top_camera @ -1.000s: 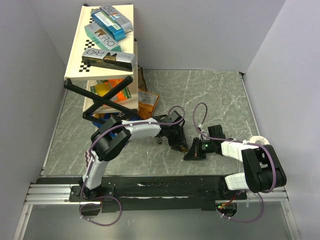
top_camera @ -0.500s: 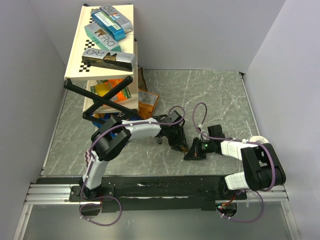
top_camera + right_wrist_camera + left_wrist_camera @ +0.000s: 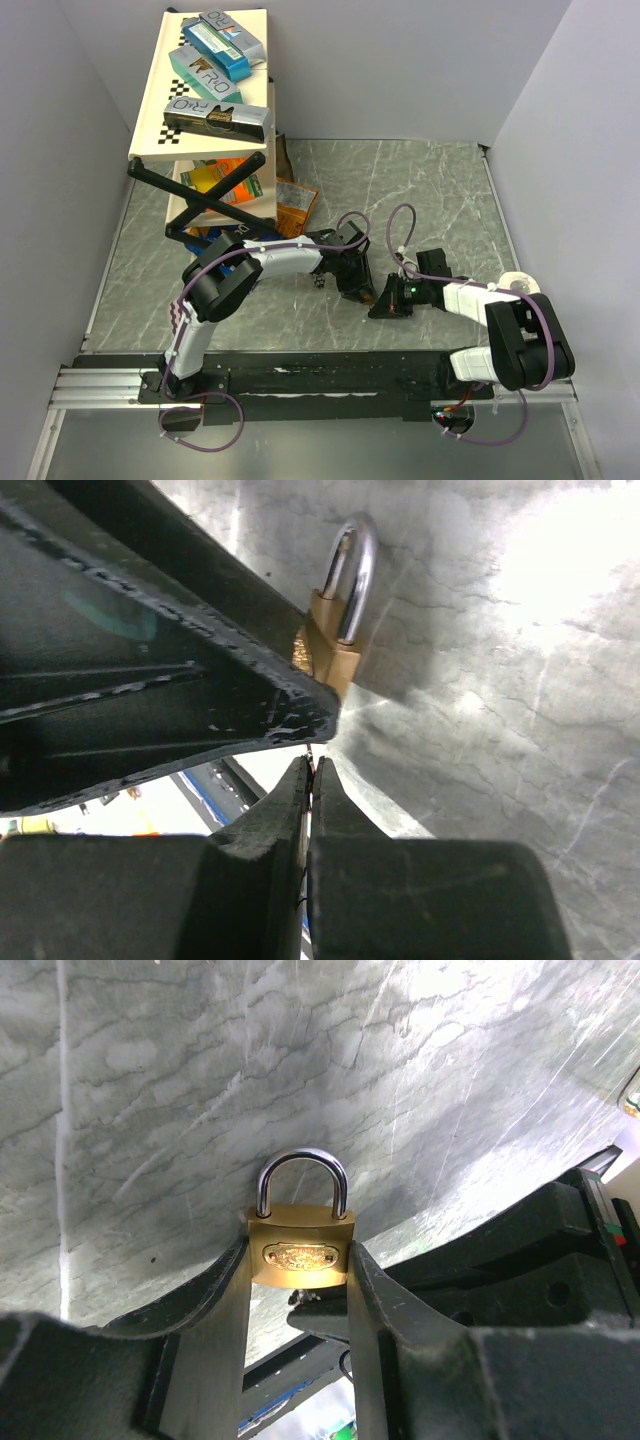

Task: Unlock with the key

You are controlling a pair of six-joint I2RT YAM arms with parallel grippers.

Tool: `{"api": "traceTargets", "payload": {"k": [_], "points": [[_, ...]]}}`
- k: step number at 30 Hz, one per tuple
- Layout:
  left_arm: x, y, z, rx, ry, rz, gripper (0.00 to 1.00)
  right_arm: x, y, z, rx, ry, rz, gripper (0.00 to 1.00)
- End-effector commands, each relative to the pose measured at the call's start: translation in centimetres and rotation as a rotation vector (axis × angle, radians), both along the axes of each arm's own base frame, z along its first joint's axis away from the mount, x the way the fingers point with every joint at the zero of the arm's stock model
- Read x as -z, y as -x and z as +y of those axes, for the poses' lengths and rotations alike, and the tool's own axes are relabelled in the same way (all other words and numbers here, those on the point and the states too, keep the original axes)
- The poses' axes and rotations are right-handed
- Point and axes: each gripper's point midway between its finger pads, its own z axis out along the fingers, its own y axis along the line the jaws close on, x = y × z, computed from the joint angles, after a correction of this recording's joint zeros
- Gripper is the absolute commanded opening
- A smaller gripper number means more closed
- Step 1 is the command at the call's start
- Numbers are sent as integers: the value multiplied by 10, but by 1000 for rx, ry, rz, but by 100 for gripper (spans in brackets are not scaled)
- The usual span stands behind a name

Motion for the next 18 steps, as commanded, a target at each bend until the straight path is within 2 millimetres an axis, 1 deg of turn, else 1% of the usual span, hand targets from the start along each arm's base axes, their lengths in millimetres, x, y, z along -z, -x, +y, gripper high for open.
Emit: {"api": "traceTargets", "payload": {"k": [1, 13, 16, 18], "points": [[23, 4, 11, -8, -75, 28, 1, -3, -18, 0, 8, 25, -49, 0], [23, 3, 11, -11, -72, 28, 1, -4, -23, -4, 39, 36, -60, 0], [23, 2, 12, -12, -74, 24, 1, -9, -28, 0, 63, 2, -61, 0], [22, 3, 11, -9, -74, 25, 1, -15, -36, 3, 85, -20, -75, 0]]}}
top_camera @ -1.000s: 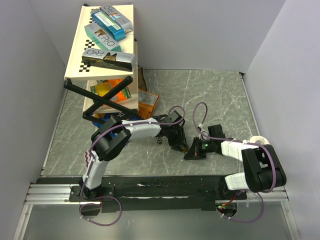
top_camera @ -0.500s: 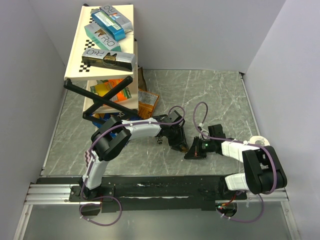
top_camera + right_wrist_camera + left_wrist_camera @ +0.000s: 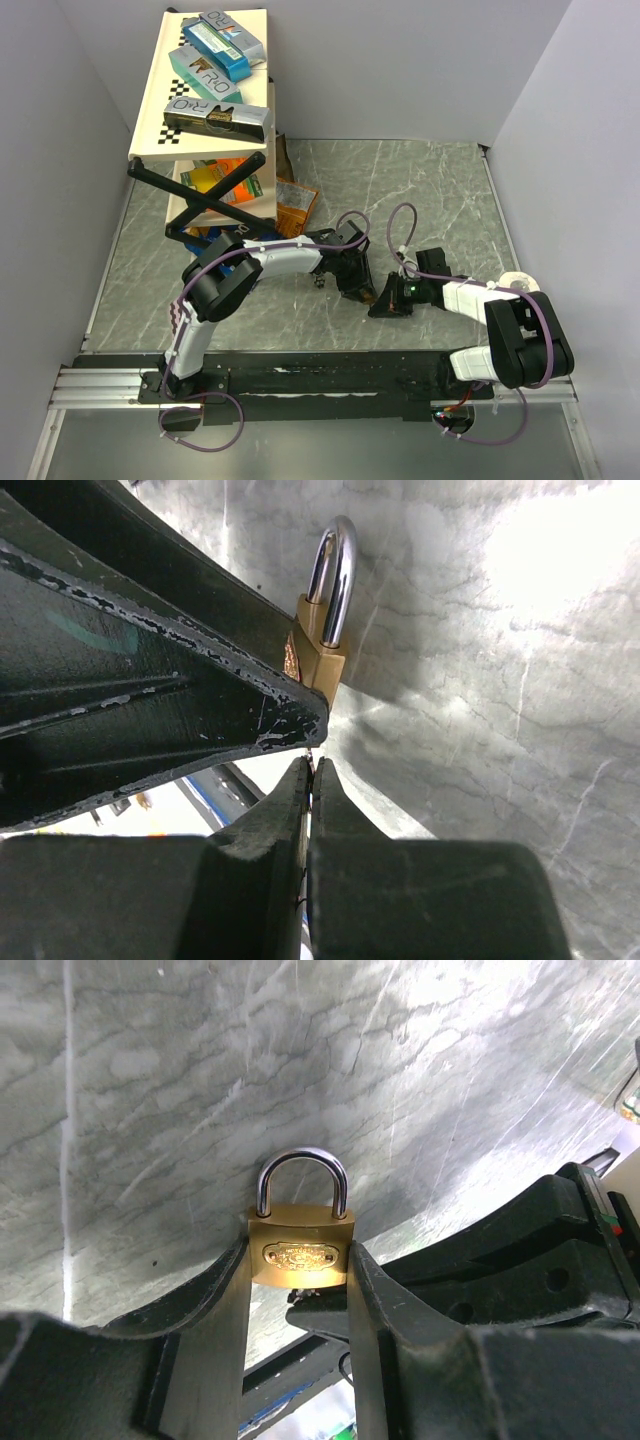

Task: Unlock with the key

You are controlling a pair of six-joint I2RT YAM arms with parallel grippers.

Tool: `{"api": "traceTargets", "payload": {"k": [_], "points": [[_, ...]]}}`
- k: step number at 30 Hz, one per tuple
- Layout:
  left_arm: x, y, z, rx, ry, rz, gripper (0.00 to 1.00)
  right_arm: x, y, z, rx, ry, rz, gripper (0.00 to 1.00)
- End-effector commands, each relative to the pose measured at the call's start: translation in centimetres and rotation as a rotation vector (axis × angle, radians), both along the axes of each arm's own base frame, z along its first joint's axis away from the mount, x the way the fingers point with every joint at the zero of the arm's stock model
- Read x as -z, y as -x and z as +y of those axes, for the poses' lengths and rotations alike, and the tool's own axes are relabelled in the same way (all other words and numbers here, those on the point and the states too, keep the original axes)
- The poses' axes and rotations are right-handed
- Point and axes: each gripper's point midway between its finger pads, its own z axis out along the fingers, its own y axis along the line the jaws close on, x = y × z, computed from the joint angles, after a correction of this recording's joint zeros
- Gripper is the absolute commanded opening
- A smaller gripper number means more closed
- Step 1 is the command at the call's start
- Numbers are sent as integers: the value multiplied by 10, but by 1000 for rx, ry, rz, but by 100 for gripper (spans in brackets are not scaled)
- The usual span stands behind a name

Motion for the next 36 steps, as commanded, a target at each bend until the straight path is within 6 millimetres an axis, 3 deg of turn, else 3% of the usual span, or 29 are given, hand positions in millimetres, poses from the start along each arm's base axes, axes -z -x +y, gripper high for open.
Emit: {"api": "traceTargets", "payload": {"k": [1, 6, 36], "points": [[23, 5, 12, -9, -78, 29, 1, -18, -36, 3, 64, -30, -106, 0], [22, 5, 11, -10, -76, 30, 1, -24, -53, 1, 118, -18, -159, 0], [23, 8, 7, -2, -65, 55, 1, -25, -88, -4, 247, 0, -229, 0]]}}
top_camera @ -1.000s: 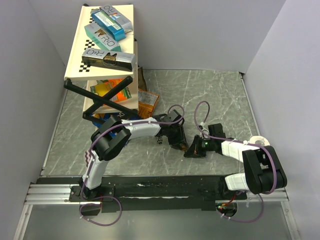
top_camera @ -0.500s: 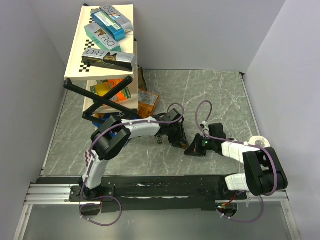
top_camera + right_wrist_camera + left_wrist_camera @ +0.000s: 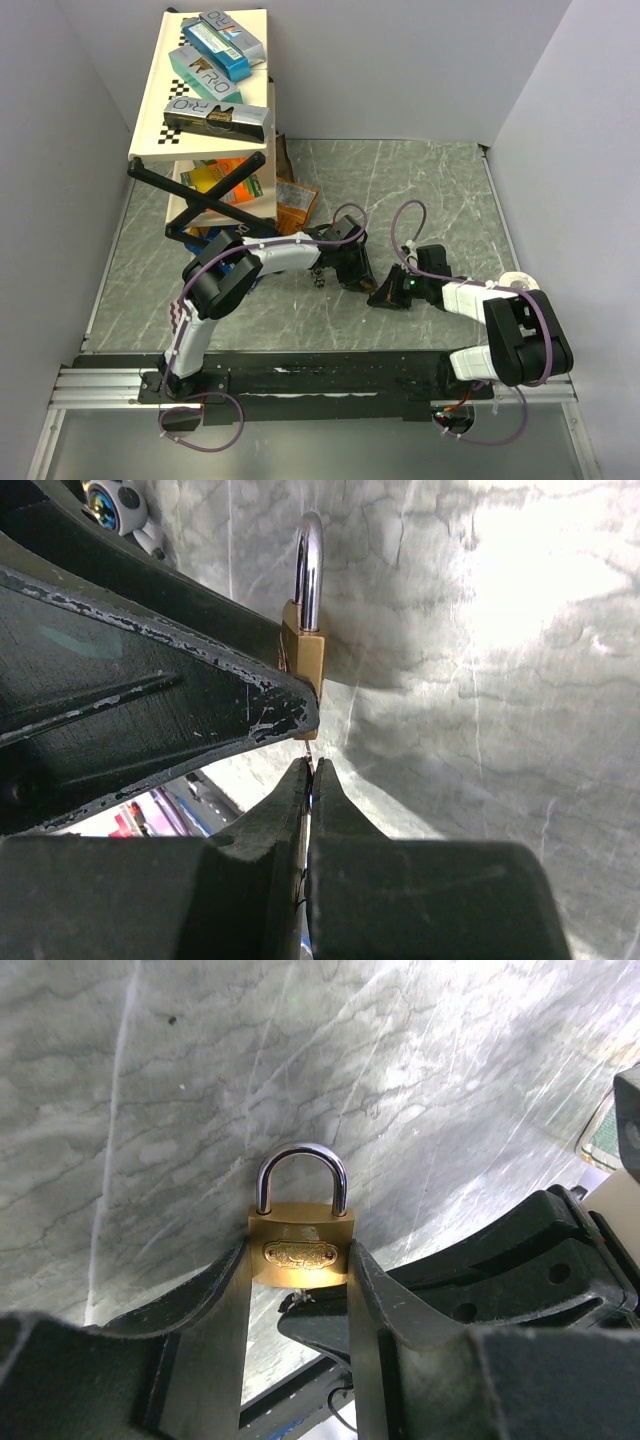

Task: Unlock with the key

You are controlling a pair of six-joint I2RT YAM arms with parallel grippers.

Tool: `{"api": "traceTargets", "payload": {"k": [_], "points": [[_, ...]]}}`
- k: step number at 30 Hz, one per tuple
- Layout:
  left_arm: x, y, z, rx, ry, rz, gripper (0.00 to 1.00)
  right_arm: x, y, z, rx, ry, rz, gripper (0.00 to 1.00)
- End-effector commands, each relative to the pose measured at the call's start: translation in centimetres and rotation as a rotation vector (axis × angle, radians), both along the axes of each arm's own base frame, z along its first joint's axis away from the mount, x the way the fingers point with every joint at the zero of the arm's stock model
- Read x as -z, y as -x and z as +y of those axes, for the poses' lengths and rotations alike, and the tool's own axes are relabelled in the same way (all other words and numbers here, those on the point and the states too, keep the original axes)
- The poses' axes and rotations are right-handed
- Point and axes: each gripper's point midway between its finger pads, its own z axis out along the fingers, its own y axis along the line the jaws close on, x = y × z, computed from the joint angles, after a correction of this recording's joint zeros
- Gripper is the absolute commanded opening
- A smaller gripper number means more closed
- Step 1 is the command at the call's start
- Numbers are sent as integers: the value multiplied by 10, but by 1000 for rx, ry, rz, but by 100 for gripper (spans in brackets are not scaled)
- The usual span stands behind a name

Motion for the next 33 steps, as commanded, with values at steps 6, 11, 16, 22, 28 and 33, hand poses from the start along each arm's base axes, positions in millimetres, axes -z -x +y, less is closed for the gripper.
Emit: {"api": "traceTargets", "payload": {"k": [6, 11, 16, 22, 28, 33], "points": [[21, 35, 9, 54, -78, 115, 1, -26, -68, -4, 101, 19, -241, 0], [18, 36, 6, 56, -65, 120, 1, -26, -76, -5, 114, 27, -258, 0], [19, 37, 6, 58, -66, 129, 1, -31, -83, -8, 117, 50, -304, 0], [20, 38, 8, 58, -75, 133, 1, -33, -90, -12, 136, 72, -343, 0], [8, 36, 4, 42, -36, 143, 1, -40, -92, -11, 130, 67, -374, 0], [-4, 38, -5, 43, 22, 166, 1, -46, -95, -4, 96, 44, -391, 0]]}}
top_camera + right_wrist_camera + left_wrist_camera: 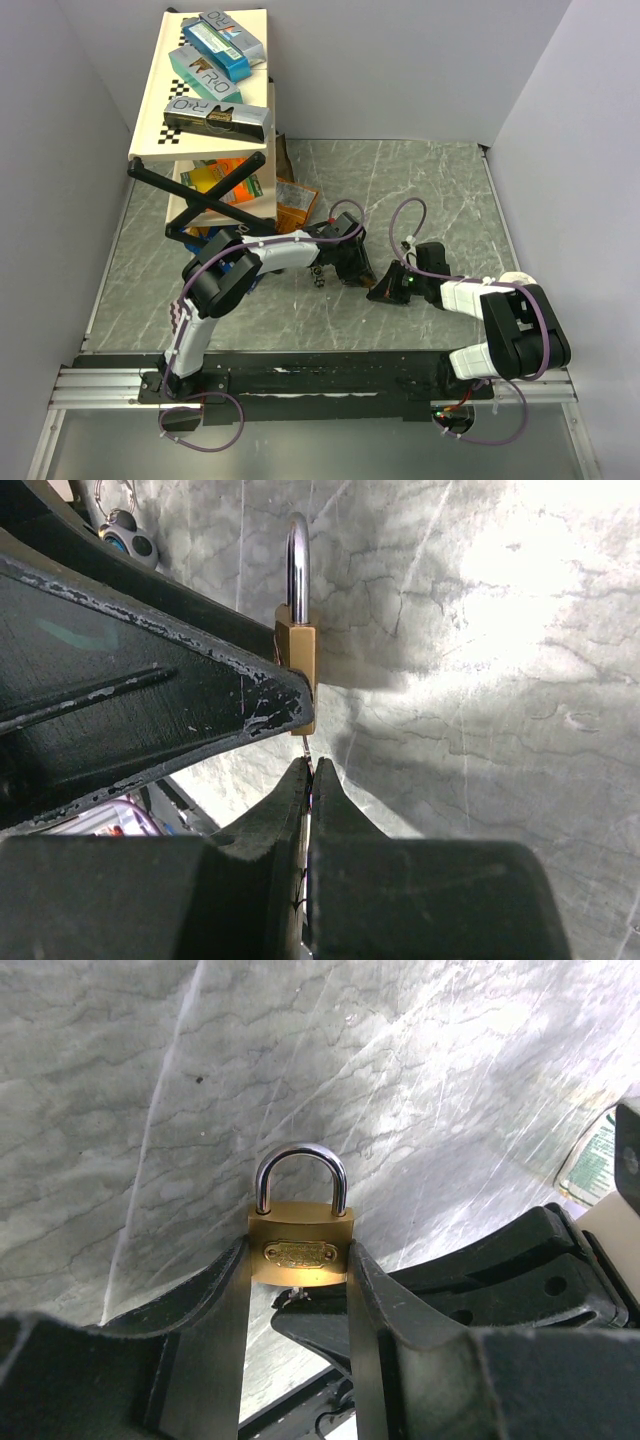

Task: Unlock with the key

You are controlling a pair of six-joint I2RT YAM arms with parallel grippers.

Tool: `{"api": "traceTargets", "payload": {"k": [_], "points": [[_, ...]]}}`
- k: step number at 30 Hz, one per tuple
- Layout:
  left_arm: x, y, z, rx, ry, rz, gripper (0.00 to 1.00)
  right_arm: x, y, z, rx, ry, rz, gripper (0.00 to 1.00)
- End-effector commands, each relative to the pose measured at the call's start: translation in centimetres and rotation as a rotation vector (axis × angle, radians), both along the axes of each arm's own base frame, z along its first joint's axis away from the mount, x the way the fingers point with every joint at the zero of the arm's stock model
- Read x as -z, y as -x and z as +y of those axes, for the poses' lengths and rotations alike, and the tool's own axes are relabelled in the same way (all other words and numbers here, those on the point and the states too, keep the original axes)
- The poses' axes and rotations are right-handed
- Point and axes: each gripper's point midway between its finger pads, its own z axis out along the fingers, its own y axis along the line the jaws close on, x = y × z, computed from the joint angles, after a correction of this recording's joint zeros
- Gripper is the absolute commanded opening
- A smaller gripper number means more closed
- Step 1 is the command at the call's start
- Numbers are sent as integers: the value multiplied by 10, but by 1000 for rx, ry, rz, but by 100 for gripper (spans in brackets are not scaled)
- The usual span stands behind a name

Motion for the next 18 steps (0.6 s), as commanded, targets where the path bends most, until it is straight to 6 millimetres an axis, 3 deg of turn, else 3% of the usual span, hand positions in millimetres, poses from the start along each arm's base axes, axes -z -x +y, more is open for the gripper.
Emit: {"api": "traceTargets", "payload": {"k": [1, 10, 18], "points": [[-2, 56, -5, 105, 27, 195, 1, -49, -75, -2, 67, 25, -318, 0], [-24, 62, -6, 97, 74, 206, 1, -48, -80, -2, 53, 49, -315, 0], [-32, 69, -8, 114, 60, 188, 1, -62, -86, -2, 50, 59, -334, 0]]}}
